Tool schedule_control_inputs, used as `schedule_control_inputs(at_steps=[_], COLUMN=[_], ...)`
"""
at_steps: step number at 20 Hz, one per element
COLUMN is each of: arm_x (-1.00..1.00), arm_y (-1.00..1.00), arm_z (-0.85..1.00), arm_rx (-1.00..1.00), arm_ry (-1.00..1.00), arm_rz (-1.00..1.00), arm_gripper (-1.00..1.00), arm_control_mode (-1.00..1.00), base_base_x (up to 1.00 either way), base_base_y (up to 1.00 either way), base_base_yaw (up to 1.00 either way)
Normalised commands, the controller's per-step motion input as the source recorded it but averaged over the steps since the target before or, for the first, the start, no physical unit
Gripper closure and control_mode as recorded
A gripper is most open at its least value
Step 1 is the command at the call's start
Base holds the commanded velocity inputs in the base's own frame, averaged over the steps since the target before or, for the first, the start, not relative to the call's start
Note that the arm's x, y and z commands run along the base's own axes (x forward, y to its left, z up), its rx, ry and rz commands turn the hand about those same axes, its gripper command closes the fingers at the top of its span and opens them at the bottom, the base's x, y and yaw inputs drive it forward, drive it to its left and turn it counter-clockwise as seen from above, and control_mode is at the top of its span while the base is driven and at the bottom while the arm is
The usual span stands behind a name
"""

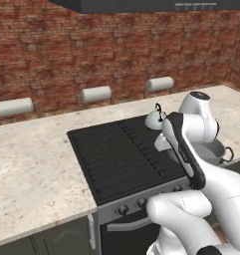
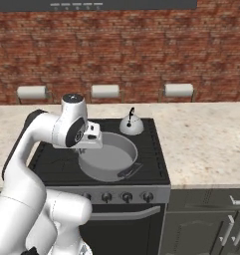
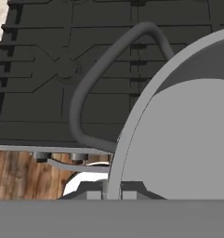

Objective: Pick the kettle from the cabinet and place it on a stove burner. Then pick the pot from the counter and place it on another stove burner. Finally, turn both burners on.

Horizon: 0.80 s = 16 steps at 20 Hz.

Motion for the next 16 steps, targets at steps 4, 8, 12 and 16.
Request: schedule_control_inputs(at_steps=[4,8,12,16], arm_x=[0.21,0.27,0.27,0.15], arm_y=[-0.01,-0.02,-0.05,-0.19], arm_z=[-0.25,-0.21,-0.13,-0.03], arm_rx=[-0.1,-0.08,-0.02,0.0], arm_ry=[0.0,0.0,0.0,0.0], arm_rz=[0.0,0.0,0.0,0.02], arm_gripper=[1.0,1.0,1.0,1.0], arm_control_mode=[-1.0,-1.0,-1.0,-1.0], base_base_x=[0.0,0.0,0.0,0.0], base_base_y=[0.0,0.0,0.0,0.0], base_base_yaw=[0.0,0.0,0.0,0.0])
